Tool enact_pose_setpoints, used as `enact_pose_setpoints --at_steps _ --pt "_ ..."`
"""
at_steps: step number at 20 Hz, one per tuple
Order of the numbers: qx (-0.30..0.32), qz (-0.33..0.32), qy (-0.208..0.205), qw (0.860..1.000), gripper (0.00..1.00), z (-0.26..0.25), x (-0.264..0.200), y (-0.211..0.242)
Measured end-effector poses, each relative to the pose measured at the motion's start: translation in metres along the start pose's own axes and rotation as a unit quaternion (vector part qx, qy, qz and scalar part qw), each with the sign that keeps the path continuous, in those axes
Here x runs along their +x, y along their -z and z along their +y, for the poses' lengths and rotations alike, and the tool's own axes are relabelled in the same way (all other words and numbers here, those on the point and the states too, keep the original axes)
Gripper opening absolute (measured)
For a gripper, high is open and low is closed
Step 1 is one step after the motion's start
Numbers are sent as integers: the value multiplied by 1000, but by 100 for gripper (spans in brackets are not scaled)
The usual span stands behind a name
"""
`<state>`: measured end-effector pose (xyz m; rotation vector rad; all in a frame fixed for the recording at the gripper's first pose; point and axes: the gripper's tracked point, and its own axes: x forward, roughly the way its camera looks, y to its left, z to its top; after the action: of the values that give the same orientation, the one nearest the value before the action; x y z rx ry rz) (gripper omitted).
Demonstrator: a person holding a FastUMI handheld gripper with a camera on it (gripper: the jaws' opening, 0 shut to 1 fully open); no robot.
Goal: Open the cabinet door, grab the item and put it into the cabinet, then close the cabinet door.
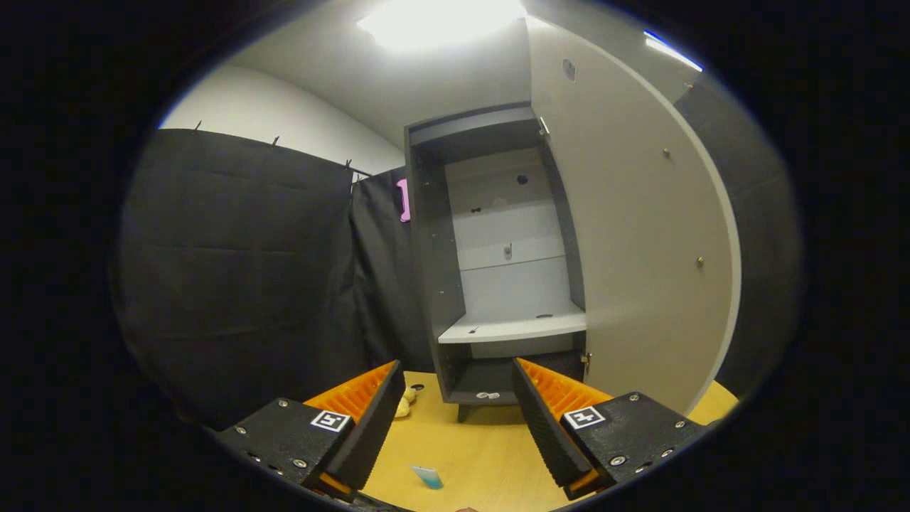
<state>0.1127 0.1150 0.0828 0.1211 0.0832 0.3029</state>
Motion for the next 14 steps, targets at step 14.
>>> enact_pose_setpoints --at_steps 14 --pt "-11 105 6 994 93 11 4 84"
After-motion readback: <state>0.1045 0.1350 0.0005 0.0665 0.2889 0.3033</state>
